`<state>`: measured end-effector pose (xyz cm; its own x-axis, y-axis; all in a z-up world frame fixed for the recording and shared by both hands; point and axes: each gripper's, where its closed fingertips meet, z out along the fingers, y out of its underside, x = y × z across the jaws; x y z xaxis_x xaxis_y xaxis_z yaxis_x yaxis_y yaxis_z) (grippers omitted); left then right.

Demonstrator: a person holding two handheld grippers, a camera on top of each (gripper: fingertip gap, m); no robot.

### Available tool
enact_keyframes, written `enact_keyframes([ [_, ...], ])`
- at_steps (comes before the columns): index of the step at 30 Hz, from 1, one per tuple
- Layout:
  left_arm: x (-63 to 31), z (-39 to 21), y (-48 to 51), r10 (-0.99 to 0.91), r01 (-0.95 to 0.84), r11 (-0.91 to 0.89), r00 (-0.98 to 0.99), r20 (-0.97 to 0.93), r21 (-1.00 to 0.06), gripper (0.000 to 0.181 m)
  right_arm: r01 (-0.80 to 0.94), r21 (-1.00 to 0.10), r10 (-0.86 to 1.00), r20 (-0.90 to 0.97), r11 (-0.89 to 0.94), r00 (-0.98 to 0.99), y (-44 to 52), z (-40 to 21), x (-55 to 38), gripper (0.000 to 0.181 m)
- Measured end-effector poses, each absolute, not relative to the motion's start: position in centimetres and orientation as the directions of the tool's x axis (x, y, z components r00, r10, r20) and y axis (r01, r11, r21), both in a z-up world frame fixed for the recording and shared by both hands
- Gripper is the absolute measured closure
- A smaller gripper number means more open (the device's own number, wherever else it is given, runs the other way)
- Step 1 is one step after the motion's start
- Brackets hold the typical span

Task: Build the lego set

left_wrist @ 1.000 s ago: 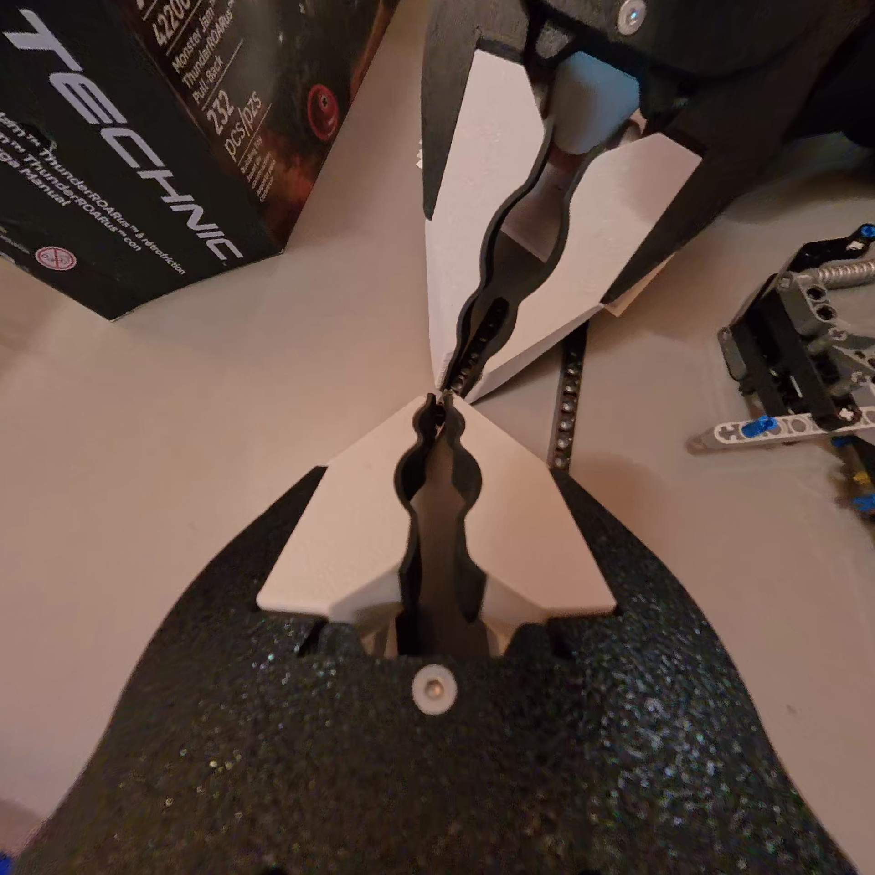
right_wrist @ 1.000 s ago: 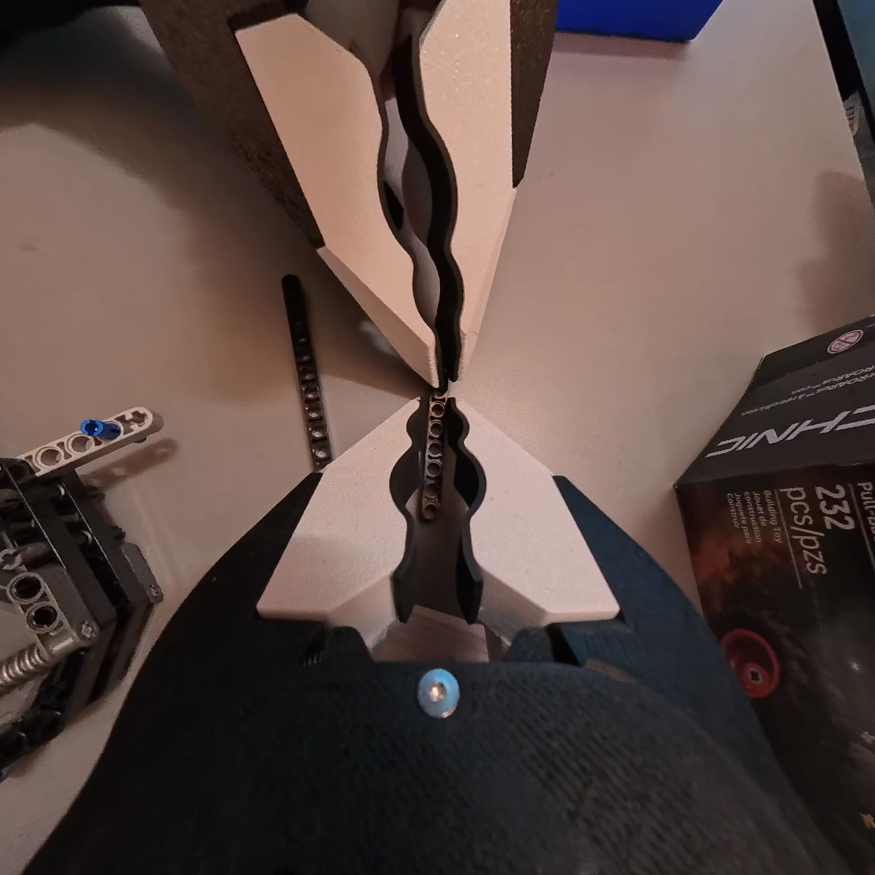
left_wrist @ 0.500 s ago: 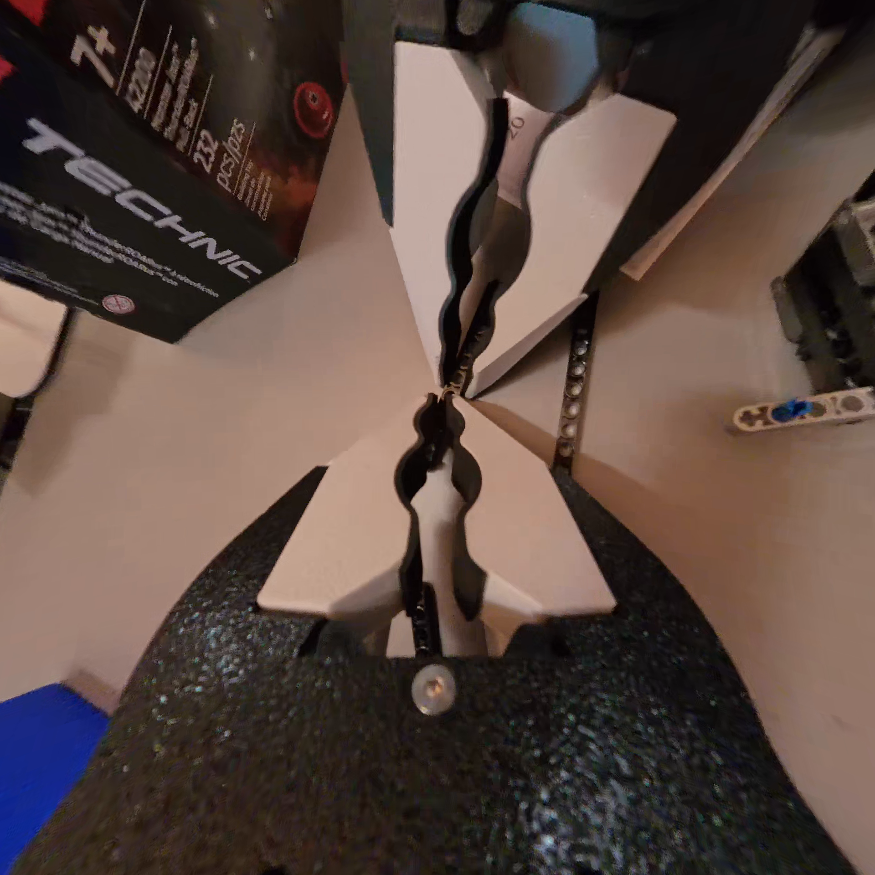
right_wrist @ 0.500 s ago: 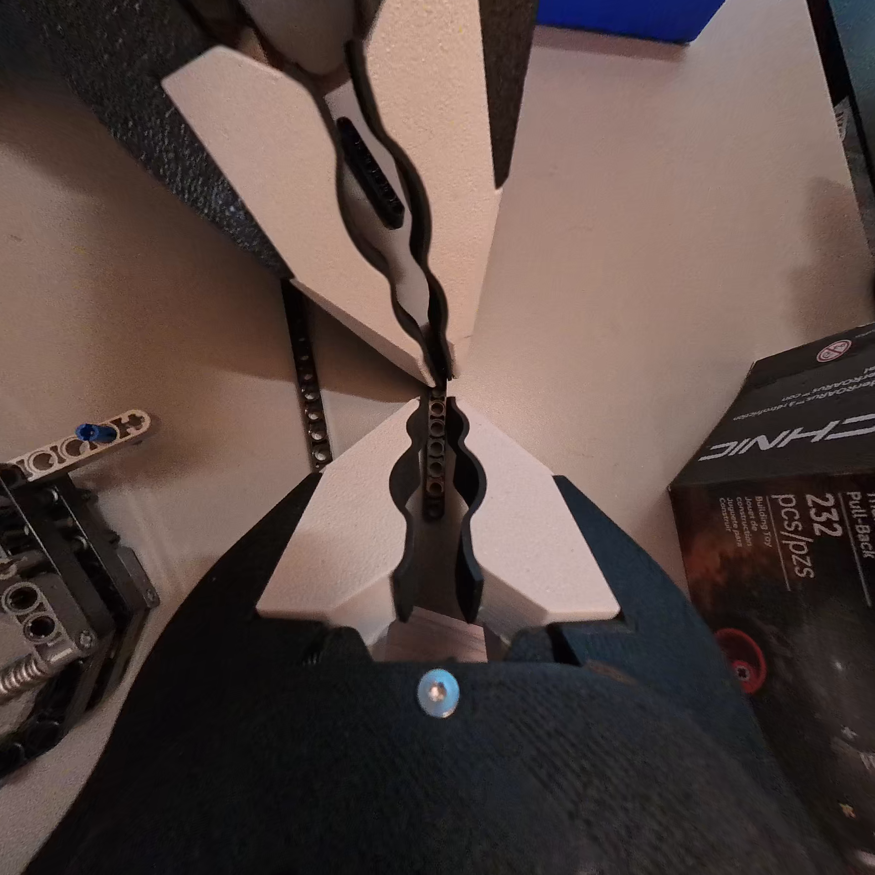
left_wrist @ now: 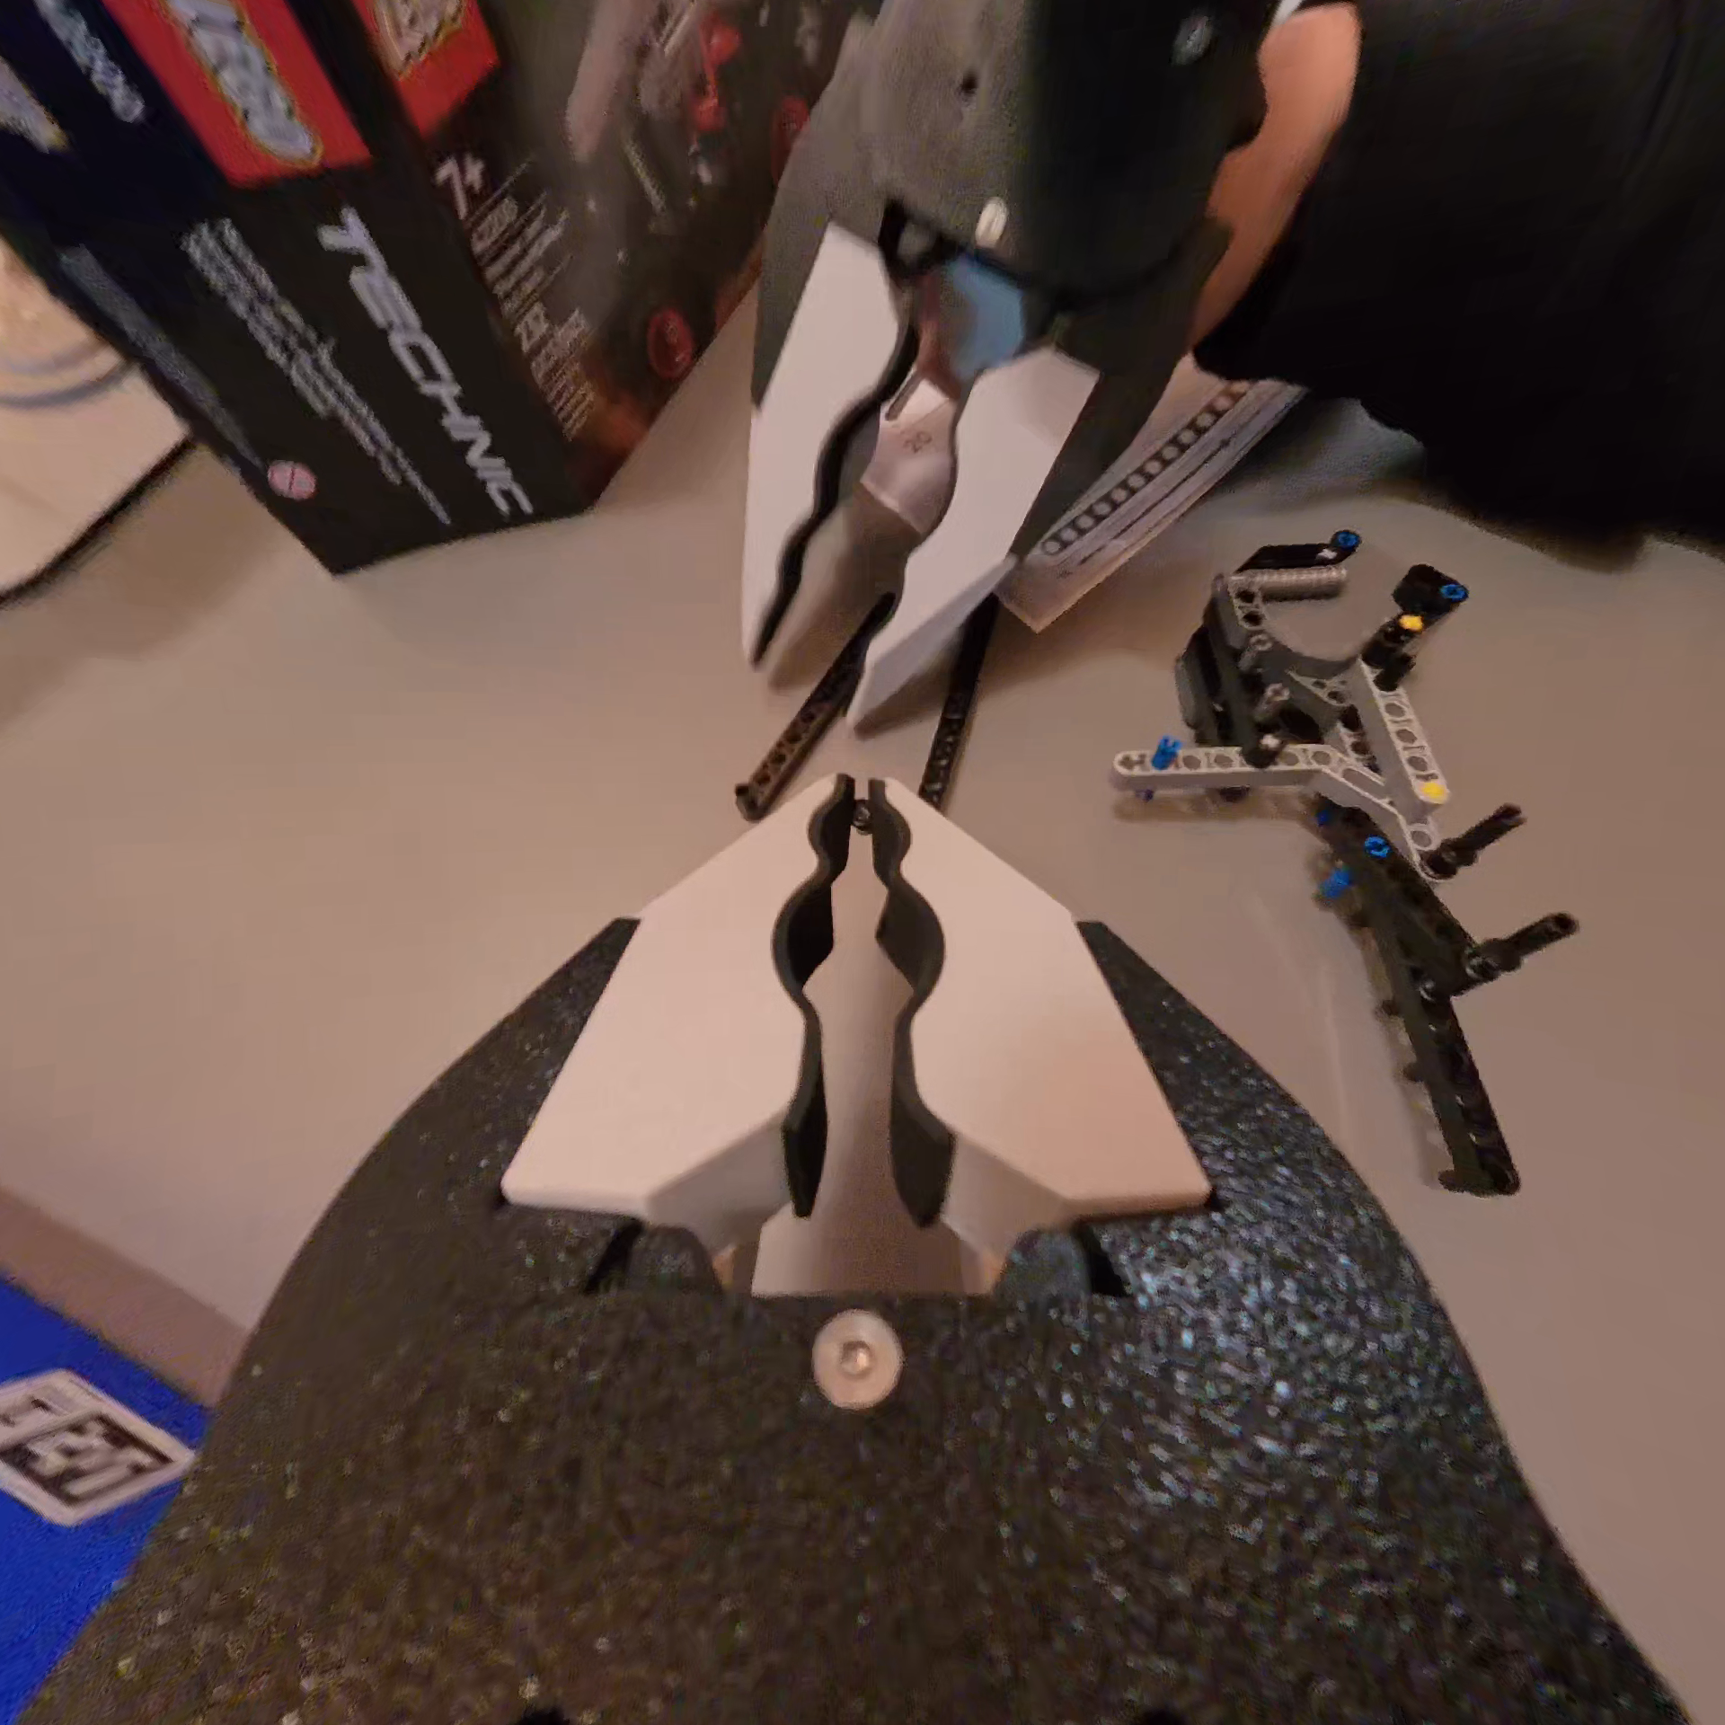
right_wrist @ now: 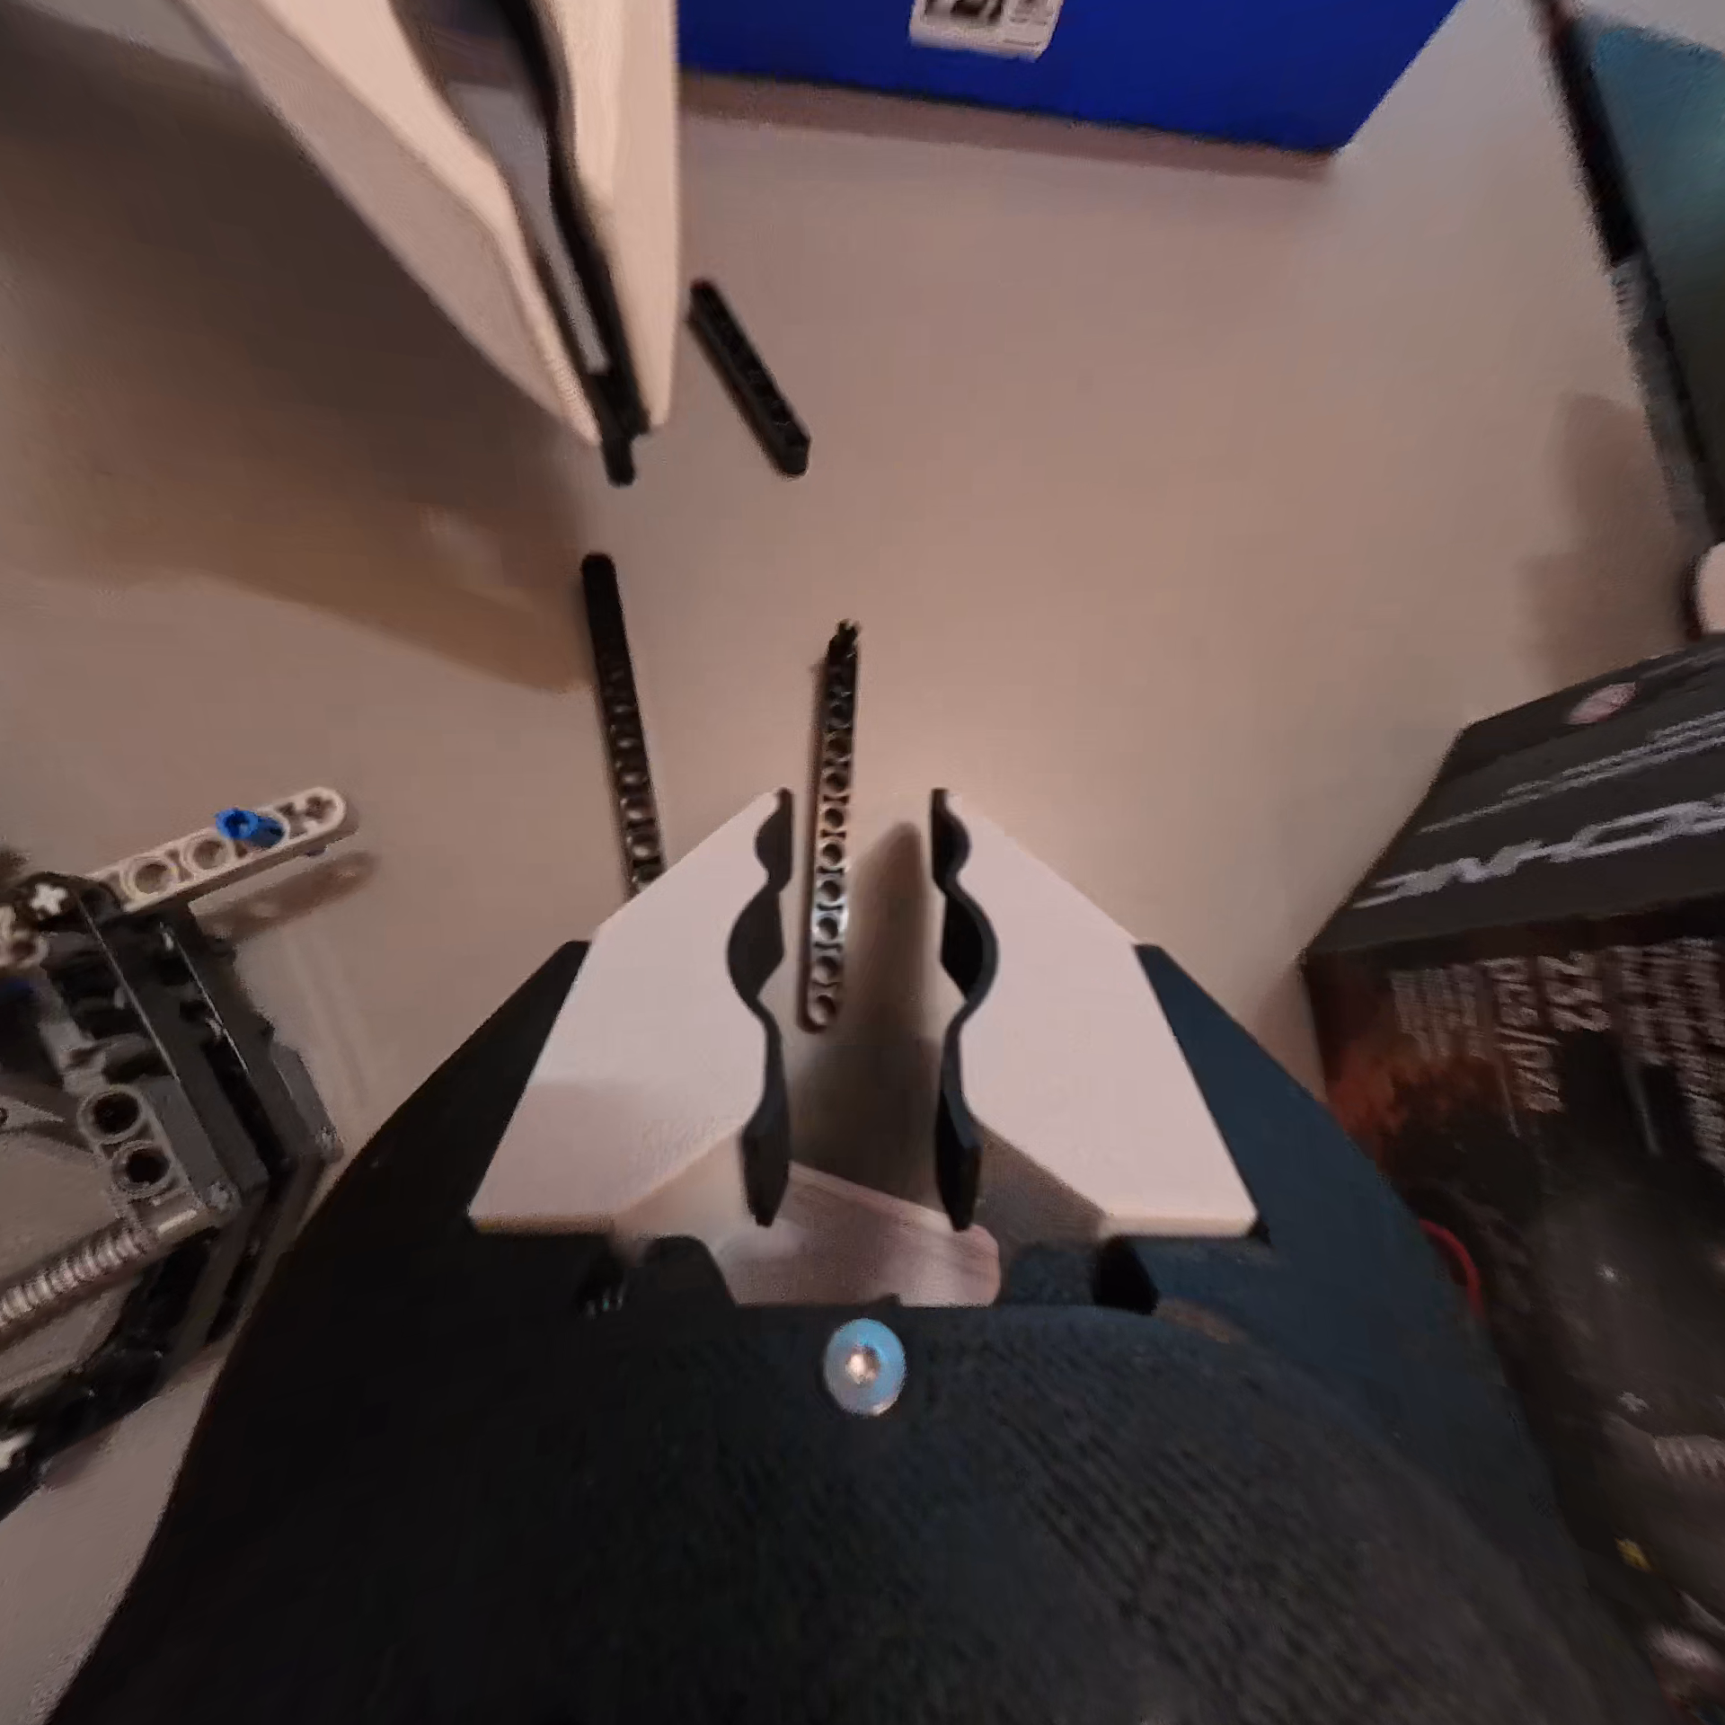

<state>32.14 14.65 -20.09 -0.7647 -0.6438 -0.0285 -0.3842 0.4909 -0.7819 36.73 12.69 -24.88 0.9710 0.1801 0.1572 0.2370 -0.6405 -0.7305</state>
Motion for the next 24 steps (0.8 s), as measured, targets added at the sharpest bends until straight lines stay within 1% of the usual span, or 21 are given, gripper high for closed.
enact_keyframes([
  [2, 31.8, -21.0, 15.5, -0.683, -0.415, 0.449, -0.731, -0.004, -0.791, 0.180, 0.225, -0.793, 0.188, 0.141, -0.567, 0.972, 12.9, -22.7, 36.2, 0.165],
  [4, 31.5, -21.4, 16.1, -0.703, -0.419, 0.403, -0.711, 0.017, -0.813, 0.180, 0.223, -0.838, 0.255, 0.104, -0.499, 0.961, 13.1, -21.2, 34.5, 0.164],
  [5, 31.1, -21.7, 16.0, -0.701, -0.431, 0.381, -0.712, 0.049, -0.818, 0.180, 0.242, -0.836, 0.288, 0.106, -0.492, 0.952, 13.2, -21.2, 33.8, 0.164],
  [7, 30.7, -22.4, 15.8, -0.699, -0.453, 0.350, -0.709, 0.093, -0.820, 0.180, 0.296, -0.799, 0.347, 0.117, -0.524, 0.930, 13.5, -22.6, 32.8, 0.163],
  [10, 30.6, -23.4, 16.0, -0.711, -0.467, 0.344, -0.696, 0.098, -0.815, 0.180, 0.312, -0.765, 0.407, 0.072, -0.564, 0.911, 13.8, -24.6, 31.3, 0.161],
  [14, 30.7, -23.6, 16.1, -0.715, -0.476, 0.304, -0.687, 0.134, -0.825, 0.180, 0.309, -0.745, 0.421, 0.042, -0.592, 0.906, 13.9, -25.7, 30.8, 0.163],
  [17, 30.8, -23.4, 16.0, -0.707, -0.472, 0.299, -0.693, 0.140, -0.829, 0.180, 0.295, -0.749, 0.425, 0.020, -0.594, 0.905, 14.0, -25.8, 30.7, 0.176],
  [24, 30.6, -24.2, 15.5, -0.688, -0.494, 0.340, -0.711, 0.145, -0.800, 0.180, 0.271, -0.754, 0.416, -0.003, -0.599, 0.909, 14.0, -25.8, 30.7, 0.177],
])
